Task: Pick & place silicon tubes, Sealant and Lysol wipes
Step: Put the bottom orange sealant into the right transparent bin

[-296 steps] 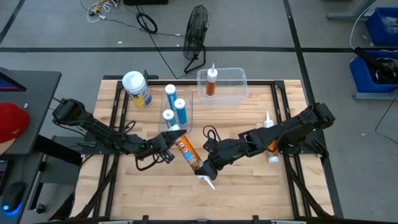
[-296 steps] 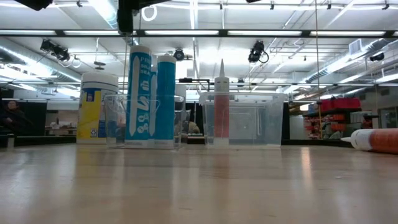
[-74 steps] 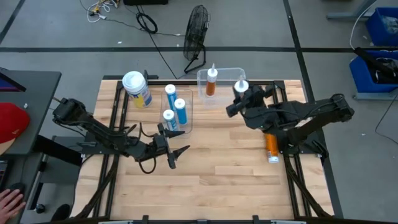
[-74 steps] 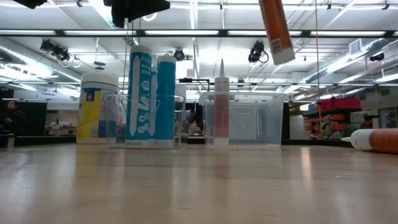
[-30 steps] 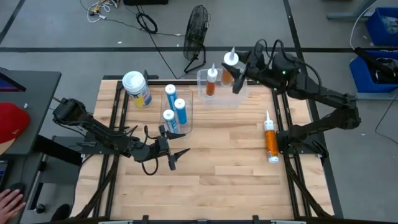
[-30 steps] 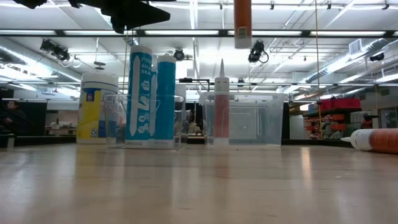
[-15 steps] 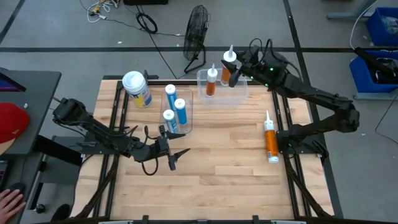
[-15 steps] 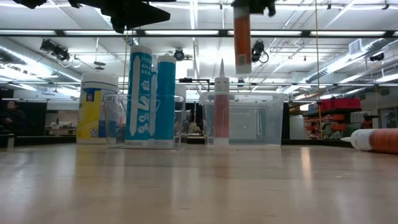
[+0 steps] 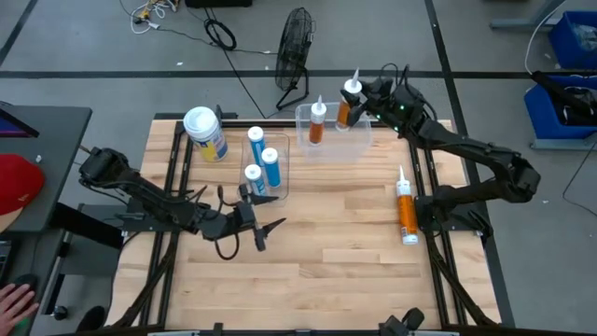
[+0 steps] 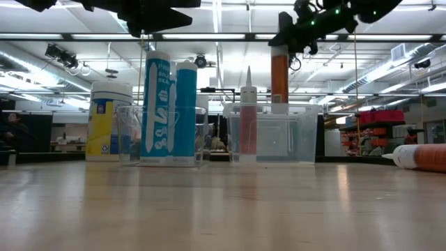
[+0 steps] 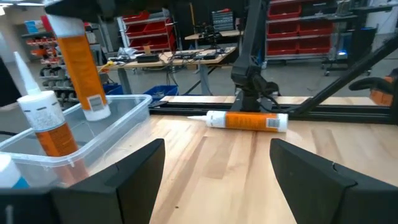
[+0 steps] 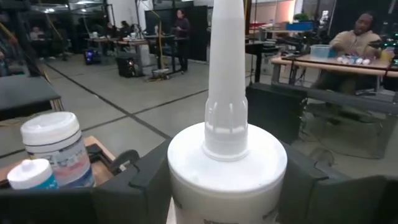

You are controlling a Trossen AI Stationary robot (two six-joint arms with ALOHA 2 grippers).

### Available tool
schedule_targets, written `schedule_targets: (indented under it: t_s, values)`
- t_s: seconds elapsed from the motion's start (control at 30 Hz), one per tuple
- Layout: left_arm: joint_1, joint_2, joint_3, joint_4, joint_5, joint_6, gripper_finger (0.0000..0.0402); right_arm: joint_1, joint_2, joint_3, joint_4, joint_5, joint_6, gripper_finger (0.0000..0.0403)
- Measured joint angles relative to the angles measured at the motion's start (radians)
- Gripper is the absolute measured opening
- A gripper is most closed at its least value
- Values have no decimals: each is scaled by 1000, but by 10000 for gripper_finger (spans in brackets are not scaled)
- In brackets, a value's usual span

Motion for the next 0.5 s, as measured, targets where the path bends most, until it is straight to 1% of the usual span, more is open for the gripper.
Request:
schedule_targets:
  t_s: [0.13, 0.33, 0.4, 0.5]
  values:
    - [16, 0, 0, 0, -1, 0, 293, -40, 25, -63, 106, -52, 29, 204]
    - [25, 0, 0, 0, 0, 1, 293, -91, 84, -146, 235, -55, 61, 204]
    - [26, 0, 0, 0, 0, 1, 293, -98, 110, -157, 292, -69, 77, 204]
    - [31, 0, 0, 0, 0, 2, 293, -98, 157, -158, 316, -72, 77, 204]
